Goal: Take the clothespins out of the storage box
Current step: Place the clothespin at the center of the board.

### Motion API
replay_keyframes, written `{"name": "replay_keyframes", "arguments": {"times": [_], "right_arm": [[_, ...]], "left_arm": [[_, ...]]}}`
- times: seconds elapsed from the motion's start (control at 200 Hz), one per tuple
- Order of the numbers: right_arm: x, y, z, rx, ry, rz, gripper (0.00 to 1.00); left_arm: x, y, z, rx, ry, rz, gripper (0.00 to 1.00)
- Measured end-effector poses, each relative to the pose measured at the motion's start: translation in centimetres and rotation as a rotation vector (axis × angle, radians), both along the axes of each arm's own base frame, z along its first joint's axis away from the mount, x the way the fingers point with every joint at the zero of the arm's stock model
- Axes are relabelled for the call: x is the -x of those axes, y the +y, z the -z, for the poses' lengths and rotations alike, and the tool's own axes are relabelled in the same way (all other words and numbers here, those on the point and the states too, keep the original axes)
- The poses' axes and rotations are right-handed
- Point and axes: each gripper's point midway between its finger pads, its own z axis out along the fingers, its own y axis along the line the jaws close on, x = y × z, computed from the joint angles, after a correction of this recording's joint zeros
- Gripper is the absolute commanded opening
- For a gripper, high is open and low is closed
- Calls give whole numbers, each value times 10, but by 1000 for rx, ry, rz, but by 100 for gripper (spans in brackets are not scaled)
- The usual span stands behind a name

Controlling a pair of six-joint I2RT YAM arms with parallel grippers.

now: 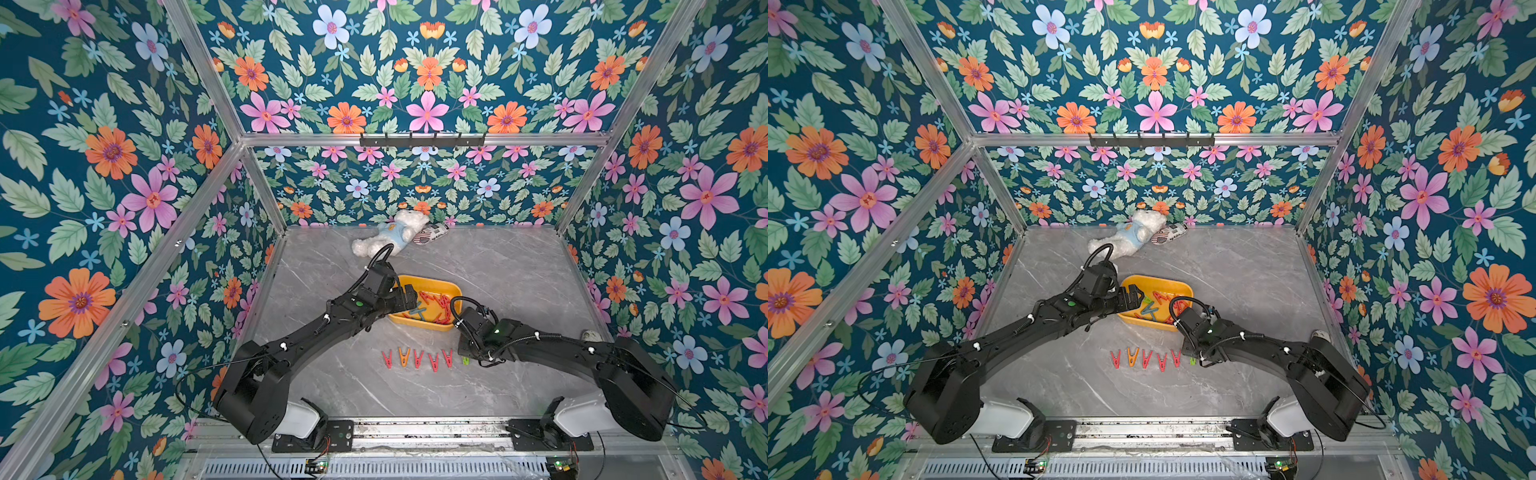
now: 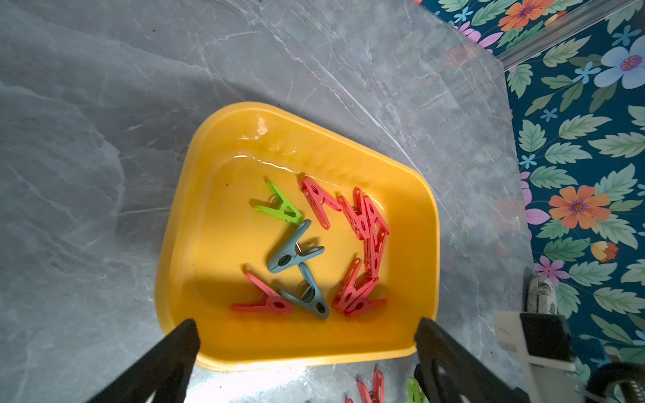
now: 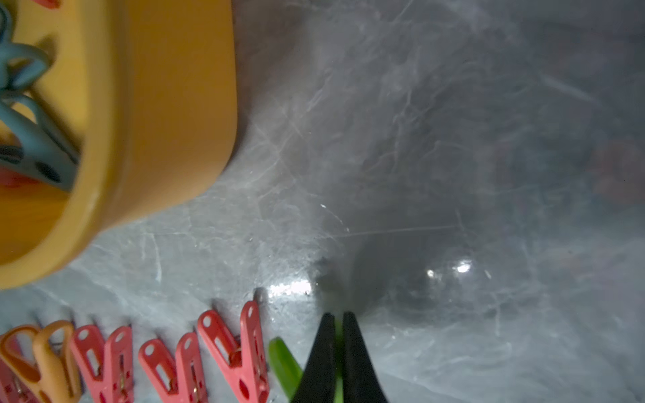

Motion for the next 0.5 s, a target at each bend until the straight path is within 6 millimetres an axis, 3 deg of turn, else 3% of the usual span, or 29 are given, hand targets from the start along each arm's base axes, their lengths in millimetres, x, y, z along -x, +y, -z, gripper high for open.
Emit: {"name": "replay_keyframes", "arguments": {"times": [0.205,0.425,0.5], "right_arm": [[4,3,10,10,17,1,12],[1,6,9,6,12,2,31],[-2,9,3,-3,-5,-4,32]], "left_arm": [[3,2,2,-2,3,-1,100],[4,4,5,-8,10,-3,100],[4,4,5,-8,11,-5,100]]}}
